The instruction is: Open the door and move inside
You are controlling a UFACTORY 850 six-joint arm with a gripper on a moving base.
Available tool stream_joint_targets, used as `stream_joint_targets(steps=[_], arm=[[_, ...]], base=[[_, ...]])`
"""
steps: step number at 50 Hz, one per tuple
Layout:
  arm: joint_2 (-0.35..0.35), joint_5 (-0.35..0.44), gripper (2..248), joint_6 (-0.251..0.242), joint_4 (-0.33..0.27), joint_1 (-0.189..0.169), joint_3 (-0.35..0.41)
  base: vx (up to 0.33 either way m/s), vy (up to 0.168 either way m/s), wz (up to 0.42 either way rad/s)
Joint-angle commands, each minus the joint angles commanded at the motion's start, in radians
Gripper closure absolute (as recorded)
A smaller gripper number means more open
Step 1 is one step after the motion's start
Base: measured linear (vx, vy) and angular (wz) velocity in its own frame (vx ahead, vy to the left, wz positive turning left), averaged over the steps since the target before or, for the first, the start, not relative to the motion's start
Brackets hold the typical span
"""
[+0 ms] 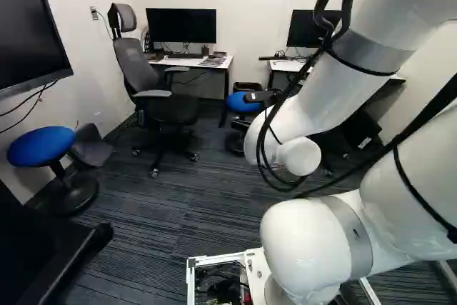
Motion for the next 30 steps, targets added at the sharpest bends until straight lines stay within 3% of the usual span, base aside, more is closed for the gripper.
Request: stream_joint_targets(steps=[21, 30], arm=[[0.000, 0.000, 3, 0.000, 0.000, 0.000, 0.000], [-0.007, 0.000, 3, 0.000, 0.000, 0.000, -0.006]], base=[[0.170, 0.003, -0.002], [0.045, 0.004, -0.002]])
